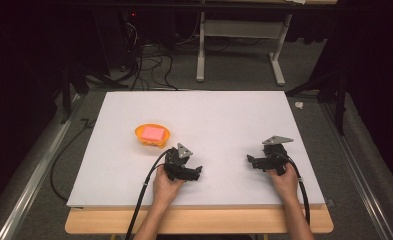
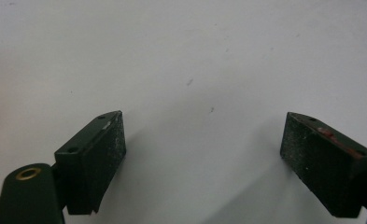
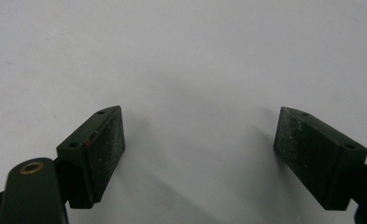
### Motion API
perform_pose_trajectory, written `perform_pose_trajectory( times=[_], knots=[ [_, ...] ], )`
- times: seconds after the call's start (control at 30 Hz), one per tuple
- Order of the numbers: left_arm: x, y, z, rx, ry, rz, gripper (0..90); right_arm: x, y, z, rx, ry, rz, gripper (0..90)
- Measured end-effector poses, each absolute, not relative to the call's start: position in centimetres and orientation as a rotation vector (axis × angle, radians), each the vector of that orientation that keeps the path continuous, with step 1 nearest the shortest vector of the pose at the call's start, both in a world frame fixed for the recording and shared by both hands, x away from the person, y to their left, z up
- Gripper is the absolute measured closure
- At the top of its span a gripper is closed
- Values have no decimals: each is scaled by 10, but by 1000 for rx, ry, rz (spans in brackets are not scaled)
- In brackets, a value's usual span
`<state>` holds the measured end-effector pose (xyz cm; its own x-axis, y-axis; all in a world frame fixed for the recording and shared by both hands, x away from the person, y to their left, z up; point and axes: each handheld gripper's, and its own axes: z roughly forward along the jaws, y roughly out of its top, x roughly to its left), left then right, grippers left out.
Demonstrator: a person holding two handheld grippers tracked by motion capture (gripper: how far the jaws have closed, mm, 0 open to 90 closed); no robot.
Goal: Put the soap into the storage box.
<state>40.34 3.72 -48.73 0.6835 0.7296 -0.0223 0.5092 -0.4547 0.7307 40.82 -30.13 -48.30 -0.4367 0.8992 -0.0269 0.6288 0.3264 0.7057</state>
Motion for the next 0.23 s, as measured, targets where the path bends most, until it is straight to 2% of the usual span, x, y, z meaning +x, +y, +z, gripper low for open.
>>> perform_pose_trajectory(
  times=[0.23],
  knots=[
    [404,37,-487,2154,947,380,147,408,-301,-483,1351,2180,881,171]
  ],
)
